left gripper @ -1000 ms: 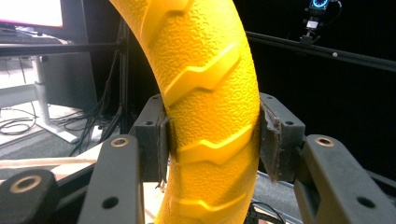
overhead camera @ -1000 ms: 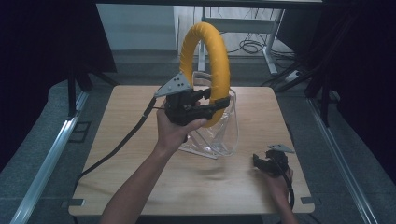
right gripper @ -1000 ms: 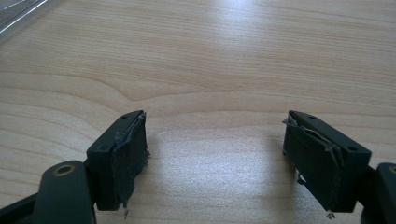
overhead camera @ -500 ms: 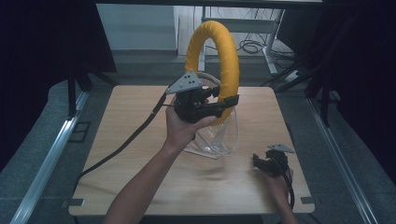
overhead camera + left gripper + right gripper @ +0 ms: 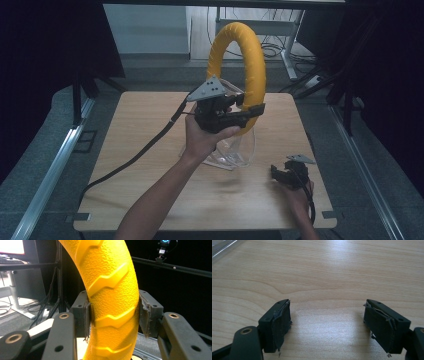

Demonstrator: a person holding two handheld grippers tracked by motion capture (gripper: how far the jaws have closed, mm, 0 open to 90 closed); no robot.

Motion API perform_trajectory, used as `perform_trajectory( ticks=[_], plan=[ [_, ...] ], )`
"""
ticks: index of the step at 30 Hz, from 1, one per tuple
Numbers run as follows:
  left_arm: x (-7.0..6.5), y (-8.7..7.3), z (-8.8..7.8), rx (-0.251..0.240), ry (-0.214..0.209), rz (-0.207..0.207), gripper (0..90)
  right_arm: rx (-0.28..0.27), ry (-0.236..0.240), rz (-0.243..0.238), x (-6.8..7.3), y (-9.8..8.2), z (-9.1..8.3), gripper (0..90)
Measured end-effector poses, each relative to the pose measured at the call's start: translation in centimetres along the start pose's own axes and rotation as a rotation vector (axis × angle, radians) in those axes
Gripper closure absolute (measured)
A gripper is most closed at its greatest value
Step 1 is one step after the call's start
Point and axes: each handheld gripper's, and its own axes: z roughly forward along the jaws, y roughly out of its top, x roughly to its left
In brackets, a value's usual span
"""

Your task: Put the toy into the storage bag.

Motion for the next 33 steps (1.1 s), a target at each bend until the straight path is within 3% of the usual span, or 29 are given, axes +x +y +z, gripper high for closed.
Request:
perform_trajectory(
  ticks=[5, 13, 19, 26, 33],
  plan=[
    [0.2, -0.5, 0.6, 0.005, -0.001, -0.002, 50.6, -0.002, 0.0, 0.001, 0.0, 0.0, 0.0, 21.7],
    [1.0, -2.0, 1.6, 0.027, -0.007, -0.042, 50.6, -0.004, -0.002, -0.003, 0.0, 0.0, 0.0, 21.7],
    [1.4, -3.1, 2.2, 0.057, 0.017, -0.042, 50.6, -0.004, -0.001, -0.005, 0.0, 0.0, 0.0, 21.6],
    [1.6, -4.1, 2.9, 0.07, 0.0, -0.075, 50.5, -0.003, 0.0, -0.001, 0.0, 0.0, 0.0, 21.5],
    [3.1, -5.5, 2.5, 0.078, 0.026, -0.113, 50.5, -0.001, 0.001, 0.0, 0.0, 0.0, 0.0, 21.5]
  ],
)
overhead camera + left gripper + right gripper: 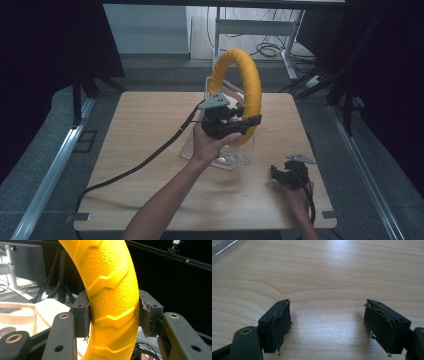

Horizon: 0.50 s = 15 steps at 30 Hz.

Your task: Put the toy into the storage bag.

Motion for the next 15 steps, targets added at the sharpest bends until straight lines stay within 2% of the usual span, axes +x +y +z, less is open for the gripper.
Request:
perform_trajectory(
  ticks=[3, 8, 15],
  plan=[
    [0.3, -0.5, 0.1, 0.013, 0.013, 0.005, 50.5, 0.001, 0.001, 0.002, 0.0, 0.0, 0.0, 21.5],
    [0.2, -1.0, 0.8, 0.02, 0.006, -0.016, 50.4, 0.001, 0.001, 0.003, 0.0, 0.0, 0.0, 21.5],
    [0.7, -1.7, 1.3, 0.04, 0.025, -0.02, 50.5, 0.001, 0.003, 0.002, 0.0, 0.0, 0.0, 21.4]
  ],
)
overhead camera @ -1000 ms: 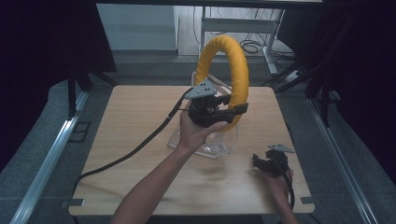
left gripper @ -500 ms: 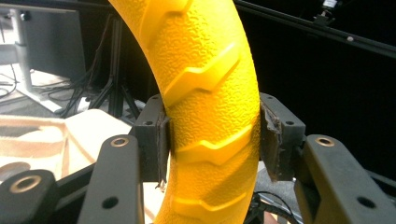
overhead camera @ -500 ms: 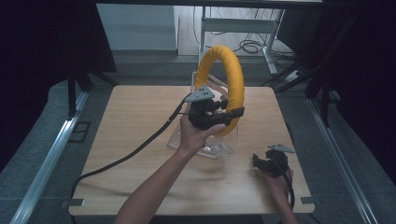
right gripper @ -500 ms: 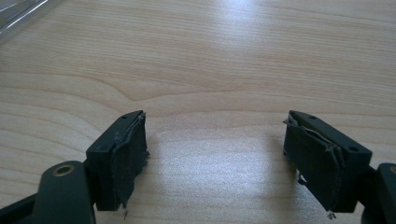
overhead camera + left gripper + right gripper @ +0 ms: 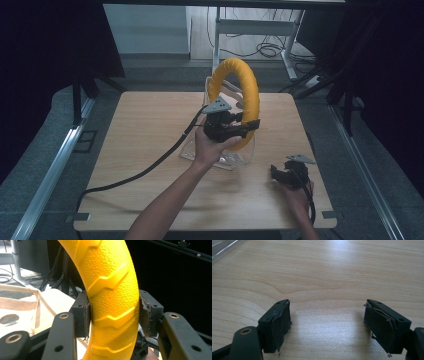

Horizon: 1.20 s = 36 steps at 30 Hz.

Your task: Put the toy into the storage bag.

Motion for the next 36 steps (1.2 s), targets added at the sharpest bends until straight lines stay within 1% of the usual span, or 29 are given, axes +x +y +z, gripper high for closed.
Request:
perform_trajectory(
  ticks=[1, 7, 9, 10, 11, 12, 18, 21, 27, 29, 32, 33, 35, 36],
  plan=[
    [0.1, -0.1, 0.1, 0.001, 0.002, -0.009, 50.4, 0.0, 0.0, 0.0, 0.0, 0.0, 0.0, 21.4],
    [0.5, -0.4, 0.2, 0.003, 0.011, -0.017, 50.4, 0.0, 0.0, 0.0, 0.0, 0.0, 0.0, 21.4],
    [0.9, -0.6, 0.1, -0.004, 0.01, -0.036, 50.5, 0.0, 0.0, 0.0, 0.0, 0.0, 0.0, 21.4],
    [1.1, -0.7, 0.0, -0.005, 0.014, -0.057, 50.4, 0.001, 0.0, -0.002, 0.0, 0.0, 0.0, 21.4],
    [1.2, -0.8, 0.0, -0.005, 0.016, -0.056, 50.4, 0.001, 0.0, -0.003, 0.0, 0.0, 0.0, 21.4],
    [1.3, -0.9, -0.1, -0.002, 0.016, -0.064, 50.4, 0.001, 0.0, -0.003, 0.0, 0.0, 0.0, 21.4],
    [1.5, -1.5, 0.1, 0.005, 0.021, -0.066, 50.4, 0.002, 0.0, -0.005, 0.0, 0.0, 0.0, 21.4],
    [1.5, -2.1, 0.4, 0.02, 0.031, -0.056, 50.4, 0.002, 0.0, -0.004, 0.0, 0.0, 0.0, 21.4],
    [1.5, -2.9, 0.7, 0.038, 0.042, -0.062, 50.4, 0.001, 0.001, -0.004, 0.0, 0.0, 0.0, 21.4],
    [1.7, -3.3, 0.8, 0.04, 0.04, -0.087, 50.3, 0.001, 0.002, -0.004, 0.0, 0.0, 0.0, 21.4],
    [2.7, -4.1, 0.8, 0.046, 0.029, -0.149, 50.2, 0.001, 0.002, -0.005, 0.0, 0.0, 0.0, 21.4],
    [3.0, -4.4, 0.7, 0.04, 0.024, -0.168, 50.1, 0.003, 0.002, -0.007, 0.0, 0.0, 0.0, 21.4],
    [3.1, -4.6, 0.6, 0.034, 0.023, -0.167, 49.9, 0.002, 0.001, -0.01, 0.0, 0.0, 0.0, 21.4],
    [3.0, -4.6, 0.5, 0.04, 0.035, -0.154, 49.9, 0.003, 0.002, -0.008, 0.0, 0.0, 0.0, 21.4]
  ],
)
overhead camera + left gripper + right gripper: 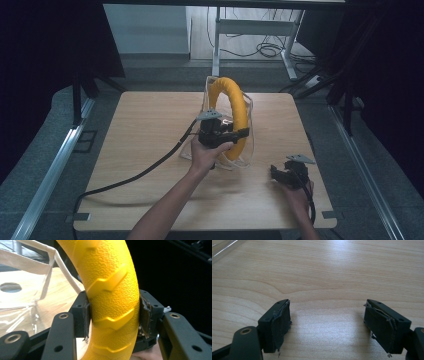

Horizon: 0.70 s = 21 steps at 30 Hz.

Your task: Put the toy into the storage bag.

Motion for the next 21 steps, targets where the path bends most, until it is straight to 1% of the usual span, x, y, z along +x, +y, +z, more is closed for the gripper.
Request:
perform_trajectory(
  ticks=[1, 5, 9, 11, 13, 15, 18, 21],
  plan=[
    [-0.04, 0.0, -0.02, 0.003, 0.004, 0.011, 49.5, 0.0, 0.0, 0.0, 0.0, 0.0, 0.0, 21.4],
    [-0.06, -0.08, -0.01, 0.003, 0.006, 0.013, 49.3, 0.0, 0.0, 0.0, 0.0, 0.0, 0.0, 21.4],
    [-0.03, -0.09, 0.14, 0.014, 0.002, 0.019, 48.8, 0.0, -0.001, 0.002, 0.02, 0.0, 0.0, 21.4],
    [-0.04, -0.06, 0.15, 0.013, 0.008, 0.026, 48.2, 0.0, -0.001, 0.002, 0.02, 0.0, 0.01, 21.4],
    [-0.11, 0.02, 0.06, 0.01, 0.02, 0.043, 46.7, 0.001, -0.001, 0.002, 0.01, 0.0, 0.0, 21.4],
    [0.02, 0.17, -0.02, 0.019, 0.023, 0.04, 42.4, 0.0, 0.001, -0.001, -0.01, 0.0, 0.0, 21.4],
    [0.39, 0.35, -0.08, 0.039, 0.022, 0.023, 30.6, -0.001, -0.001, -0.001, 0.0, 0.0, 0.02, 21.3],
    [0.26, 0.42, -0.28, 0.037, 0.03, 0.045, 29.5, 0.0, 0.0, -0.001, -0.01, 0.01, 0.03, 21.3]
  ],
)
